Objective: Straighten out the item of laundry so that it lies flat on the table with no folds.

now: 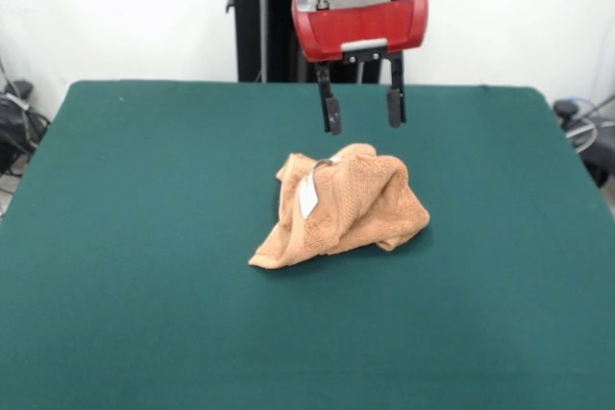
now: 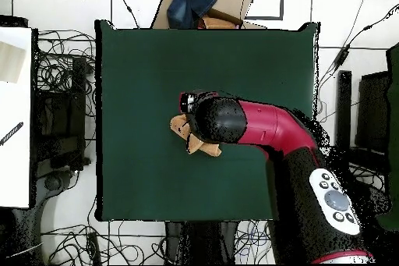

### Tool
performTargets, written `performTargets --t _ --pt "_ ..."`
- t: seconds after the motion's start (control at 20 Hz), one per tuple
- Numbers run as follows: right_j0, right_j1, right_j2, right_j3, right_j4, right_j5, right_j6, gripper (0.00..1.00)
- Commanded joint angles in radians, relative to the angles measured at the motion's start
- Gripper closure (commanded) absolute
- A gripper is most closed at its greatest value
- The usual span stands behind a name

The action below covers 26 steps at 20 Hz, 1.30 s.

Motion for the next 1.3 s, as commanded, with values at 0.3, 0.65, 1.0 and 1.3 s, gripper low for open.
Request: performTargets --t 0.3,0.65,1.0,1.3 --pt "0.026 -0.007 0.036 0.102 -0.03 -0.055 0.077 0.0" --pt "0.016 -0.006 0.045 0.117 -0.028 -0.064 0.073 0.0" --pt "-0.008 0.009 0.076 0.123 -0.015 -0.069 0.054 0.0" --pt "-0.015 0.014 0.082 0.12 -0.015 -0.067 0.045 0.0"
